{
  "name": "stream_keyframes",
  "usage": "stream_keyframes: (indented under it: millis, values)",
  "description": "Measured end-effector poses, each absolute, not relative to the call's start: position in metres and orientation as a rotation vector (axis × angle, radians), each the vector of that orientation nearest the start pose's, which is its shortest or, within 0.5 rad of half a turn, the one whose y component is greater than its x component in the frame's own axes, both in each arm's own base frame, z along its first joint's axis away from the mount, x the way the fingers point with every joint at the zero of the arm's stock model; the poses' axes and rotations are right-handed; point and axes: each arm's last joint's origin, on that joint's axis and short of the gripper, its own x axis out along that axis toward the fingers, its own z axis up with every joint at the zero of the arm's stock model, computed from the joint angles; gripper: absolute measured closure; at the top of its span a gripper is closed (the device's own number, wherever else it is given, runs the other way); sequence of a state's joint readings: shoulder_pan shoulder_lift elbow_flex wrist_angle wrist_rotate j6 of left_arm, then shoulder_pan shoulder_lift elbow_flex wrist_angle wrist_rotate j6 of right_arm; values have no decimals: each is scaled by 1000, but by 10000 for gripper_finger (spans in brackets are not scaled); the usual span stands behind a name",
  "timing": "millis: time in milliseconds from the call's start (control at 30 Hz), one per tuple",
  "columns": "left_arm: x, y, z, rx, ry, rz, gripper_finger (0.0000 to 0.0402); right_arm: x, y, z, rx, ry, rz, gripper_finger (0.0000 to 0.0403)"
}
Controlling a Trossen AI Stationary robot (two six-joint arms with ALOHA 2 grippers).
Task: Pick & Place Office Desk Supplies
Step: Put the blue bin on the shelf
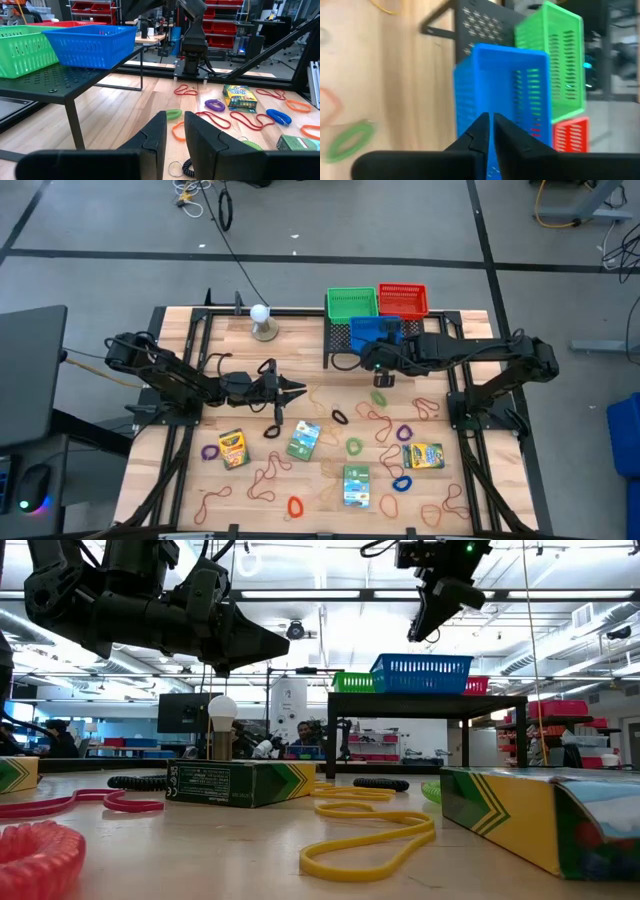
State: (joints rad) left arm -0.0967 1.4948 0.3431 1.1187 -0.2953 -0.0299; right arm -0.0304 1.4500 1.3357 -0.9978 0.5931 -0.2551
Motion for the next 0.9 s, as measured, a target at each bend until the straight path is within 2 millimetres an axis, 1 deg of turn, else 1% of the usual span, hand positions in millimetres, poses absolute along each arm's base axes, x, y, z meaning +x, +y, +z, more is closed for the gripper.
stream_keyframes:
  millis: [133, 267, 400, 467, 633, 833, 900]
  values:
    - [250, -16, 164, -23, 29, 199, 328, 277, -22, 320, -454, 1106, -328, 397]
    - [250, -16, 164, -23, 29, 199, 328, 280, -21, 321, -367, 1056, -263, 395]
    - [250, -16, 164, -23, 29, 199, 328, 281, -22, 322, -345, 1042, -237, 397]
    - [250, -16, 164, -23, 29, 199, 328, 281, -25, 322, -332, 1032, -238, 399]
    - [250, -16, 164, -23, 29, 199, 328, 283, -33, 322, -245, 1002, -165, 398]
    - [250, -16, 164, -23, 30, 199, 328, 283, -36, 322, -224, 1002, -155, 399]
    - [250, -16, 164, -23, 30, 200, 328, 284, -37, 318, -220, 995, -146, 398]
